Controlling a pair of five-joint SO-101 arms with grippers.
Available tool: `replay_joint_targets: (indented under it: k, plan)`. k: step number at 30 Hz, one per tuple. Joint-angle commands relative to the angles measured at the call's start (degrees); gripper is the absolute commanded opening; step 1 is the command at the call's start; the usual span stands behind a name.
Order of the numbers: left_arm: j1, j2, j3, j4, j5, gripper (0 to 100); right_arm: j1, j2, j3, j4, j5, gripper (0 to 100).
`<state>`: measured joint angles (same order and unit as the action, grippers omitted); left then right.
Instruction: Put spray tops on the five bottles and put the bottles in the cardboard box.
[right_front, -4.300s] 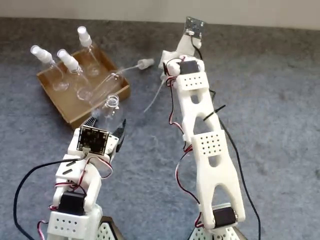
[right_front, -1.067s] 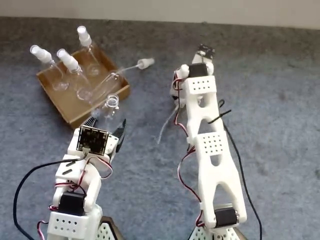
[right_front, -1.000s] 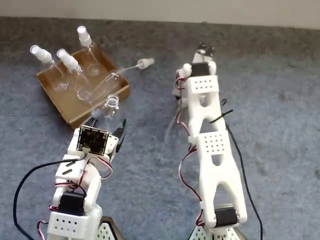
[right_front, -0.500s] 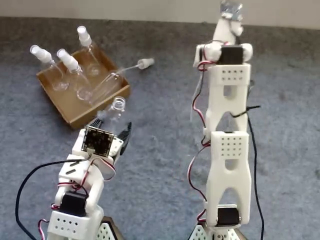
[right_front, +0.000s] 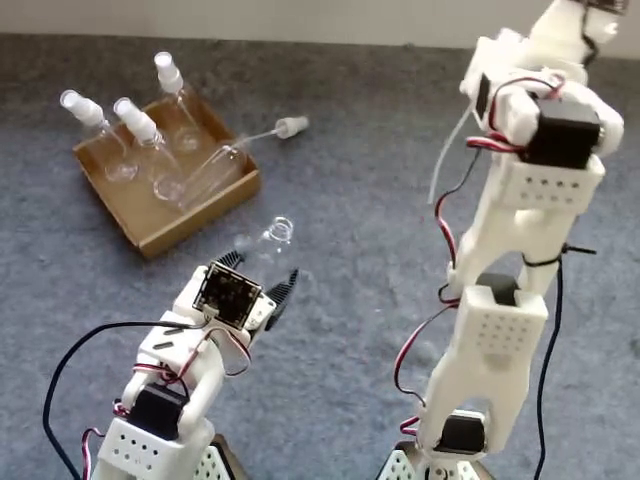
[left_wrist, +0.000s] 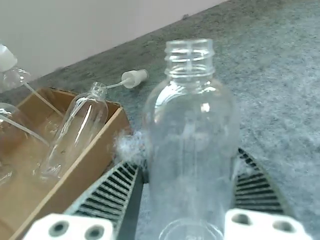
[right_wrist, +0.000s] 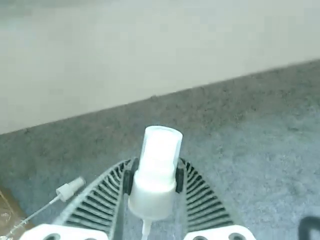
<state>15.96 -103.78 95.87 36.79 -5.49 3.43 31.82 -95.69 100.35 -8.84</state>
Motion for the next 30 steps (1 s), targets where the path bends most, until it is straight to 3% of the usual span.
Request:
replay_joint_targets:
  k: [1,14,19,30]
  plan:
    - [0.9,-0.3,1.3,0.0,0.6,12,0.8,-7.4,-6.4,1.3,0.8,0.5]
    - [0.9,-0.2,1.3,0.1,0.6,12,0.7,-21.1,-6.3,1.3,1.0,0.5]
    - [0.8,-0.2,1.3,0.1,0.6,12,0.6,-24.9,-6.3,1.2,7.8,0.5]
    - [0.7,-0.2,1.3,0.1,0.6,12,0.5,-28.6,-6.3,1.2,7.6,0.5]
